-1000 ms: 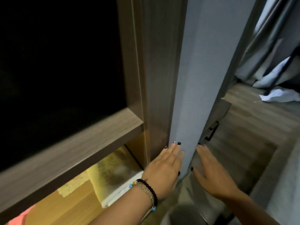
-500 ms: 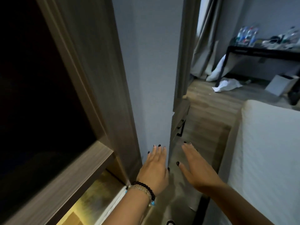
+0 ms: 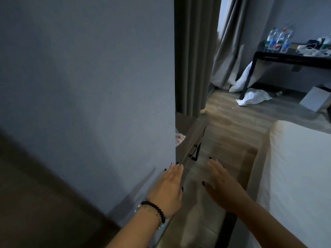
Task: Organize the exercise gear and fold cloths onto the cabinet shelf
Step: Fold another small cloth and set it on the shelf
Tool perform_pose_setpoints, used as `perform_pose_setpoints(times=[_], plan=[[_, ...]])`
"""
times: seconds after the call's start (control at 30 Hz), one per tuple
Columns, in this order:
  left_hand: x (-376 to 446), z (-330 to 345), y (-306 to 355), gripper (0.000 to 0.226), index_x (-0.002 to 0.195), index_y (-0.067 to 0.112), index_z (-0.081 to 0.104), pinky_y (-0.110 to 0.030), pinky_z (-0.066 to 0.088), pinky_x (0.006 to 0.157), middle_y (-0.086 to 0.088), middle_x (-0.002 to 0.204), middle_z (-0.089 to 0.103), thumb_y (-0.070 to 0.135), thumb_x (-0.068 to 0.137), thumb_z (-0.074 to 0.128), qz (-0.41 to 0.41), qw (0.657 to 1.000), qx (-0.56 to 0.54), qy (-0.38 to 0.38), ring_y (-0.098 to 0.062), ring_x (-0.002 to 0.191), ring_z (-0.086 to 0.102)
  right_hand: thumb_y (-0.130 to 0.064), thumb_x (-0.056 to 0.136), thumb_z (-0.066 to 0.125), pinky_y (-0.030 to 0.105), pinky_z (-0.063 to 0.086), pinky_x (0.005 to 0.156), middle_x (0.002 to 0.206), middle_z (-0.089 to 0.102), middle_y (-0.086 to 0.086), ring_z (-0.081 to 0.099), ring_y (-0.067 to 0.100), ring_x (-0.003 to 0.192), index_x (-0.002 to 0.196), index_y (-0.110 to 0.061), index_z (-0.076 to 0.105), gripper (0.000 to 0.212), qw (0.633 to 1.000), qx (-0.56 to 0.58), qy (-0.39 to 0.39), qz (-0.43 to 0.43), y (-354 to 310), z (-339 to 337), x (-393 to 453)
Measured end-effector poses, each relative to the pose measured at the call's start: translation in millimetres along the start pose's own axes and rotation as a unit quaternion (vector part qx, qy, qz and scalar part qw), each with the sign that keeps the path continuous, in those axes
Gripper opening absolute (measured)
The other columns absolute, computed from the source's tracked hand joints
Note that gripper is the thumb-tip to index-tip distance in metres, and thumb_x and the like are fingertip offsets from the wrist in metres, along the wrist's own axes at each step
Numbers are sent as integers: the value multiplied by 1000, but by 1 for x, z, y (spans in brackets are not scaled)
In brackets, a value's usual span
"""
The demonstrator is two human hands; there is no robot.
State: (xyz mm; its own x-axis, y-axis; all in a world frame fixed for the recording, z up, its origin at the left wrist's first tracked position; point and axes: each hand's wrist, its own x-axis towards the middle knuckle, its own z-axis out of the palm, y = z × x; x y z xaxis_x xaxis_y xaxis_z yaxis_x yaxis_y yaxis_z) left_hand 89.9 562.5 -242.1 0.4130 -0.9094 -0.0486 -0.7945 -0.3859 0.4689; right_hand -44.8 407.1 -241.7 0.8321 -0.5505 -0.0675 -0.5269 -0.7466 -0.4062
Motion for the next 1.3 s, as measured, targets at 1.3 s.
perform_pose_setpoints(times=[1.3], plan=[[427, 23, -164, 57, 143, 10, 41, -39, 29, 114, -11, 149, 38, 20, 89, 59, -482, 850, -105, 183, -27, 138, 34, -34, 97, 48, 34, 2, 119, 161, 0, 13, -1, 27, 148, 153, -11, 6, 74, 910, -85, -275, -297, 100, 6, 513]])
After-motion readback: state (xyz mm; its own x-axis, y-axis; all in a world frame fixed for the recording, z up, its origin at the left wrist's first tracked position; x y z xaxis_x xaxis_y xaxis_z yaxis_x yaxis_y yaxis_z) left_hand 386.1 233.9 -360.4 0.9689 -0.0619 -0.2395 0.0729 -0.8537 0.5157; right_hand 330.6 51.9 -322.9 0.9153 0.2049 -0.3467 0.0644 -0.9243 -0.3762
